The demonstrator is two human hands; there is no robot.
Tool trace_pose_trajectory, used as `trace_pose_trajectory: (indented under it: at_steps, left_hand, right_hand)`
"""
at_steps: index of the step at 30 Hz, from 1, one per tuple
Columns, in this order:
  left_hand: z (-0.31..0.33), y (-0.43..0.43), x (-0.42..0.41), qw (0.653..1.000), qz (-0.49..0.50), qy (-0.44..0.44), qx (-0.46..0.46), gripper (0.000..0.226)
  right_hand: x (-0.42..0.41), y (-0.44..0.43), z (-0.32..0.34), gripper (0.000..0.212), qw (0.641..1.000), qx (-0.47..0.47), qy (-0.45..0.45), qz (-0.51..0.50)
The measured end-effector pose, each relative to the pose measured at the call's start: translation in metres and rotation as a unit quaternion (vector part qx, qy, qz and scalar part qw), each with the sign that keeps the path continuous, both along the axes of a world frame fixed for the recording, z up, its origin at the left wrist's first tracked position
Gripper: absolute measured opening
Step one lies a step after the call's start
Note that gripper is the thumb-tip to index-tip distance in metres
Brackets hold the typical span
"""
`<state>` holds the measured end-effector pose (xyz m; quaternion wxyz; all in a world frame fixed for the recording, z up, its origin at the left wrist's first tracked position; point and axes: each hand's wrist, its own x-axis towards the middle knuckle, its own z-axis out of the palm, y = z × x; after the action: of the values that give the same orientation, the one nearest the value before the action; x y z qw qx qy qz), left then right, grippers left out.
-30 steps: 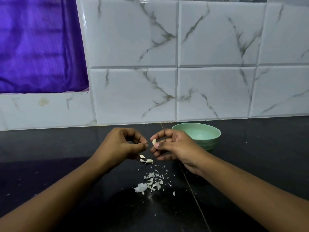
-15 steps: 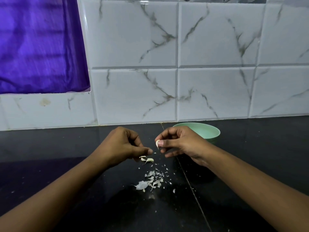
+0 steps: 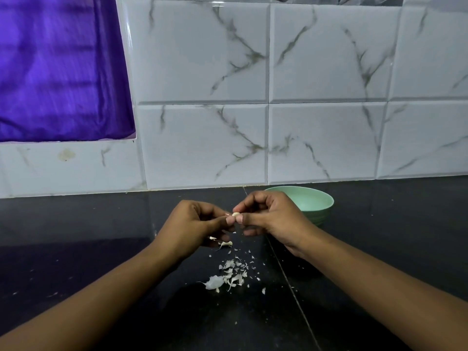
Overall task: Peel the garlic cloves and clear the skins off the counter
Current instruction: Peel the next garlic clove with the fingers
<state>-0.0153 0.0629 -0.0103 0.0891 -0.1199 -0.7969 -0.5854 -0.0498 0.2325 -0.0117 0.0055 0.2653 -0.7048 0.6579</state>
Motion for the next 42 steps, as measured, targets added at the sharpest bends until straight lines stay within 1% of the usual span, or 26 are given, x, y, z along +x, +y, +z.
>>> trace_pose_trajectory:
  at_steps: [4, 7, 10, 13, 15, 17, 19, 22, 23, 24, 25, 26, 29, 31, 32, 33, 34, 36, 37, 38, 39, 40, 41, 42]
  left_hand:
    - [-0.001, 0.001, 0.000, 0.999, -0.013, -0.013, 0.027, 0.009]
    - [0.000, 0.002, 0.001, 0.999, -0.026, -0.016, 0.023, 0.010]
    - [0.002, 0.003, 0.002, 0.999, -0.027, -0.010, 0.022, 0.013]
    - [0.002, 0.002, 0.002, 0.999, -0.029, -0.038, 0.025, 0.017]
    - [0.001, 0.002, 0.001, 0.995, -0.039, -0.076, 0.053, 0.019]
    - [0.001, 0.003, 0.001, 0.992, -0.044, -0.086, 0.078, 0.020]
    - [0.000, 0.003, 0.001, 0.997, -0.029, -0.043, 0.058, 0.019]
    - [-0.003, -0.001, 0.000, 0.996, 0.020, 0.076, -0.052, 0.017]
    - [-0.004, -0.001, -0.001, 0.990, 0.032, 0.108, -0.089, 0.019]
    - [-0.005, -0.001, 0.000, 0.987, 0.037, 0.121, -0.104, 0.021]
    - [-0.006, 0.000, 0.000, 0.988, 0.037, 0.116, -0.097, 0.022]
    - [-0.006, 0.002, 0.000, 0.993, 0.029, 0.095, -0.069, 0.023]
    - [-0.006, 0.008, 0.002, 0.999, -0.012, -0.015, 0.038, 0.023]
    - [-0.006, 0.009, 0.001, 0.994, -0.031, -0.063, 0.086, 0.022]
    - [-0.005, 0.009, 0.000, 0.991, -0.037, -0.080, 0.105, 0.023]
    - [-0.006, 0.010, 0.000, 0.988, -0.039, -0.093, 0.117, 0.023]
    - [-0.005, 0.011, 0.000, 0.986, -0.036, -0.102, 0.125, 0.024]
    - [-0.007, 0.014, 0.001, 0.986, -0.019, -0.104, 0.130, 0.024]
    - [-0.007, 0.014, 0.000, 0.987, -0.006, -0.098, 0.129, 0.024]
    - [-0.007, 0.012, 0.000, 0.987, 0.009, -0.088, 0.131, 0.024]
    - [-0.006, 0.010, -0.002, 0.987, 0.026, -0.077, 0.135, 0.023]
    - [-0.004, 0.007, -0.003, 0.987, 0.040, -0.068, 0.140, 0.023]
    - [-0.002, 0.003, -0.004, 0.988, 0.047, -0.061, 0.136, 0.023]
    - [0.000, 0.001, -0.005, 0.991, 0.043, -0.053, 0.117, 0.023]
  right_hand:
    - [-0.001, 0.000, -0.001, 0.015, 0.997, 0.032, 0.068, -0.027]
    - [-0.001, 0.002, 0.001, 0.013, 0.991, 0.069, 0.109, -0.032]
    - [0.000, 0.001, 0.002, 0.012, 0.996, 0.041, 0.082, -0.008]
    - [0.001, -0.002, -0.001, 0.013, 0.999, 0.007, 0.045, 0.009]
    - [0.000, -0.002, -0.003, 0.015, 0.999, 0.004, 0.051, 0.008]
    - [0.001, -0.002, -0.004, 0.017, 0.997, 0.008, 0.075, -0.013]
    - [0.002, -0.003, -0.005, 0.017, 0.997, -0.008, 0.066, -0.028]
    - [0.004, -0.006, -0.006, 0.014, 0.998, -0.053, -0.006, -0.020]
    - [0.004, -0.006, -0.004, 0.015, 0.998, -0.060, -0.030, -0.015]
    - [0.005, -0.005, -0.003, 0.016, 0.997, -0.065, -0.051, -0.007]
    - [0.004, -0.004, -0.002, 0.018, 0.996, -0.066, -0.065, 0.000]
    - [0.004, -0.003, 0.000, 0.018, 0.995, -0.067, -0.075, 0.005]
    - [0.001, -0.001, -0.002, 0.016, 0.994, -0.065, -0.078, 0.025]
    - [-0.002, 0.001, -0.004, 0.015, 0.997, -0.055, -0.044, 0.035]
    - [-0.004, 0.002, -0.004, 0.017, 0.999, -0.037, -0.005, 0.032]
    - [-0.006, 0.004, -0.005, 0.018, 0.998, -0.002, 0.057, 0.017]
    - [-0.007, 0.006, -0.004, 0.018, 0.989, 0.046, 0.138, -0.009]
    - [-0.009, 0.008, -0.005, 0.012, 0.944, 0.127, 0.300, -0.057]
    - [-0.008, 0.008, -0.005, 0.010, 0.917, 0.148, 0.361, -0.076]
    - [-0.008, 0.008, -0.006, 0.008, 0.896, 0.159, 0.403, -0.096]
    - [-0.008, 0.008, -0.006, 0.008, 0.886, 0.161, 0.419, -0.117]
    - [-0.009, 0.009, -0.006, 0.010, 0.892, 0.154, 0.403, -0.132]
    - [-0.009, 0.008, -0.005, 0.012, 0.917, 0.136, 0.352, -0.129]
    - [-0.009, 0.008, -0.004, 0.016, 0.949, 0.111, 0.275, -0.109]
